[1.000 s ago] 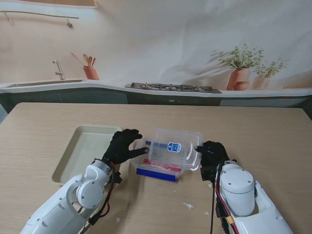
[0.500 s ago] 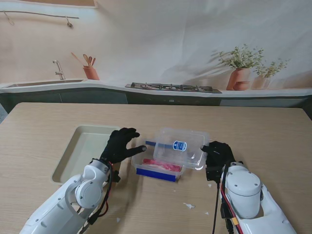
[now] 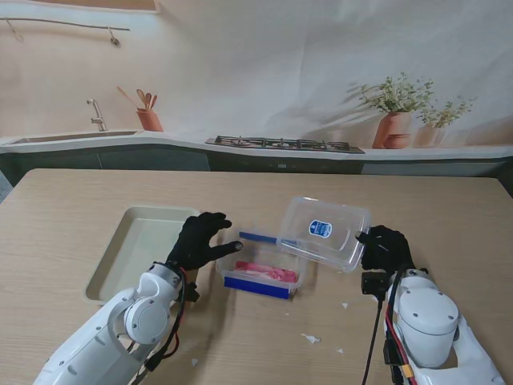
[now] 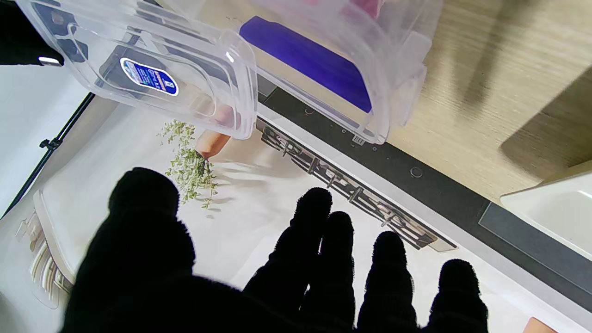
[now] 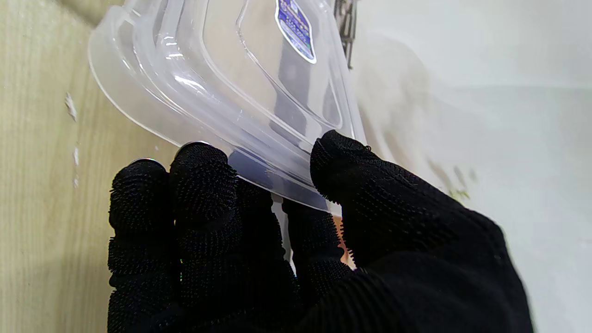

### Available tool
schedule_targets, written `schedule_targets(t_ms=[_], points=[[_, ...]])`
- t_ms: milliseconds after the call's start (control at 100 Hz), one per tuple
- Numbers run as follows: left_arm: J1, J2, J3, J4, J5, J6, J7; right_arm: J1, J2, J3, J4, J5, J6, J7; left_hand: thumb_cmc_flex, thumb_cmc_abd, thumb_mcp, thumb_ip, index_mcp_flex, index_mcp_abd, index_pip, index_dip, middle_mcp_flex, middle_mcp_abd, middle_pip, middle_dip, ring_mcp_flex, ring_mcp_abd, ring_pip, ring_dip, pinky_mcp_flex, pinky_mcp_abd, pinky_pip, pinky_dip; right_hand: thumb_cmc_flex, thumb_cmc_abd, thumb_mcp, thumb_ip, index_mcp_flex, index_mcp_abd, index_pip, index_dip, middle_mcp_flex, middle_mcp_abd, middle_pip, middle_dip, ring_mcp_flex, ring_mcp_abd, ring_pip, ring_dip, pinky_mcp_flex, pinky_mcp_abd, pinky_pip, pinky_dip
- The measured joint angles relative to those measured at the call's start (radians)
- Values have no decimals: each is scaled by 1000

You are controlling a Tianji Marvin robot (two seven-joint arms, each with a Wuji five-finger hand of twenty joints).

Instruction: Separate the bacon slices onto the tray

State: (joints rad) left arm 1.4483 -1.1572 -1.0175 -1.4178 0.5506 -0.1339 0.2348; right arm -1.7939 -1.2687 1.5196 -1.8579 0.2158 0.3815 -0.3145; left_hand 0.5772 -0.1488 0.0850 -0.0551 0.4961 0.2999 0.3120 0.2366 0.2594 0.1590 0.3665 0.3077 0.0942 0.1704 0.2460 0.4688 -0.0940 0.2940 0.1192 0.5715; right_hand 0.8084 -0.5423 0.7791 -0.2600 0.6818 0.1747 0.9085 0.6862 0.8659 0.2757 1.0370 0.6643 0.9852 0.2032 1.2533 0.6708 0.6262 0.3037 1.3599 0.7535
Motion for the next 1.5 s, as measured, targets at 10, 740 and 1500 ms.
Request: schedule_targets(t_ms=[10, 740, 1500], points=[[0, 0, 0, 0, 0, 0, 0, -2, 0, 2, -1, 1, -4, -1, 0, 3, 0, 0, 0, 0, 0, 0, 0, 0, 0, 0, 0, 0, 0, 0, 0, 0, 0, 0, 0, 0, 0, 0, 0, 0, 0, 0, 0, 0, 0, 0, 0, 0, 0, 0, 0, 0, 0, 0], [0, 0, 11, 0, -2, 8, -6, -55, -18, 94, 114, -3, -174, -156, 0, 8, -11, 0, 0, 0, 0, -1, 0, 0, 0, 0, 0, 0, -1, 0, 0, 0, 0, 0, 2, 22, 21, 0, 0, -2, -1, 1, -1, -6, 11, 9, 0, -8, -11, 0, 0, 0, 0, 3], [1, 0, 6, 0, -2, 12, -7, -176, -22, 135, 101, -74, -112, -118, 1, 9, -11, 0, 0, 0, 0, -1, 0, 0, 0, 0, 0, 0, -1, 1, 0, 0, 0, 0, -84, 247, -287, 145, -357, 31, -667, -89, -658, -64, -280, -312, -727, 3, -560, -235, -609, -167, -430, -51]])
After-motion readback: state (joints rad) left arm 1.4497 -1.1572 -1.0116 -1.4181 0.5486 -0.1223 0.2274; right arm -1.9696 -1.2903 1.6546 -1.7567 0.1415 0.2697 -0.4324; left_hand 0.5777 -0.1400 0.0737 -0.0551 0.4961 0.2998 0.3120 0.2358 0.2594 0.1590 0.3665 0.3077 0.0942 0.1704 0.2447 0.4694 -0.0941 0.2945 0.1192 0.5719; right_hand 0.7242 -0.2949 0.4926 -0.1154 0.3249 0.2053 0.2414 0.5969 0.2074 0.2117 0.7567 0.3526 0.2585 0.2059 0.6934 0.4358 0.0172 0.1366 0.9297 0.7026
